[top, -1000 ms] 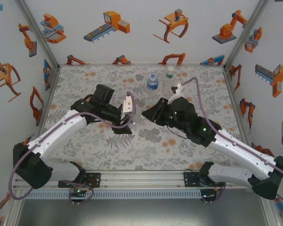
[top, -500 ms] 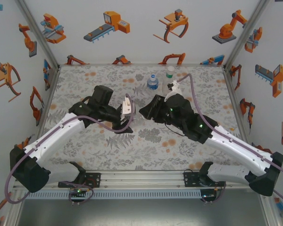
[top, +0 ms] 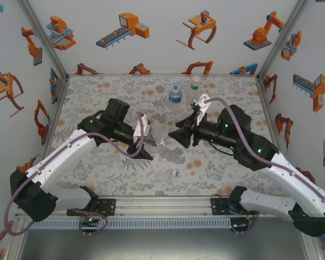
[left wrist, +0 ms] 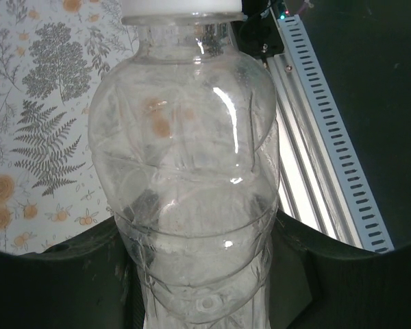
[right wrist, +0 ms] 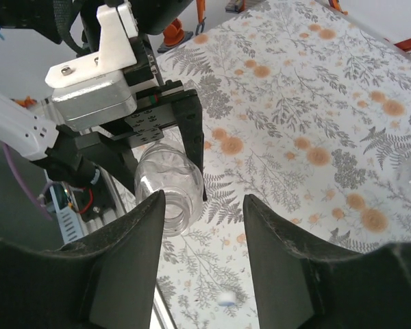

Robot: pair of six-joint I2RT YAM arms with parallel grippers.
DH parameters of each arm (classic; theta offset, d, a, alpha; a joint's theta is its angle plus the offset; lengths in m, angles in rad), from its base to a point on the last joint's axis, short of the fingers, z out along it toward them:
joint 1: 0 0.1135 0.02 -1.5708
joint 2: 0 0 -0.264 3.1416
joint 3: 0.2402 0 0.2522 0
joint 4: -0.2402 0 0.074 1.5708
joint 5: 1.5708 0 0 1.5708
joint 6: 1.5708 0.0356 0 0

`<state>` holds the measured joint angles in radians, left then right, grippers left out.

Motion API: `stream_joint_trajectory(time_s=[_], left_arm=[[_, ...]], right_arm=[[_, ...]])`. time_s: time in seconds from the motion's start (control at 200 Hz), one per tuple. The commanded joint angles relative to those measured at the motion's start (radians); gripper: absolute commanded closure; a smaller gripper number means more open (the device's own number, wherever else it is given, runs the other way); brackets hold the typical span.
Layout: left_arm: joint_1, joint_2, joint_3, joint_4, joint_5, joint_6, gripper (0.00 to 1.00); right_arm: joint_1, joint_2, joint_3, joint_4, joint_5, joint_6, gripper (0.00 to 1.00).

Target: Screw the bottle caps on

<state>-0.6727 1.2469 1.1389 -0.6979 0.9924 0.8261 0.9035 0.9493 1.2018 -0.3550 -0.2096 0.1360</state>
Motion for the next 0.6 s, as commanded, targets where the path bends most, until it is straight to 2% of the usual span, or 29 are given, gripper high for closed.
stream_joint_trajectory(time_s=[0.0, 0.19, 0.406, 0.596], left_arm=[[-0.001, 0.000, 0.028, 0.013, -0.043, -0.037, 1.00], [0.008, -0.022, -0.001, 0.087, -0.133, -0.098, 1.00], [0.073, -0.038, -0.012, 0.182, -0.229, -0.227, 1.00], [0.157, -0.070, -0.038, 0.296, -0.287, -0.354, 1.00]], right_arm=[[-0.006, 0.016, -0.011, -0.031, 0.031, -0.045, 0.55], [-0.006, 0.003, -0.082, 0.042, 0.102, 0.037, 0.59], [-0.006, -0.029, -0.111, -0.084, 0.293, 0.089, 0.68], [0.022, 0.018, -0.173, -0.185, 0.321, 0.258, 0.72]])
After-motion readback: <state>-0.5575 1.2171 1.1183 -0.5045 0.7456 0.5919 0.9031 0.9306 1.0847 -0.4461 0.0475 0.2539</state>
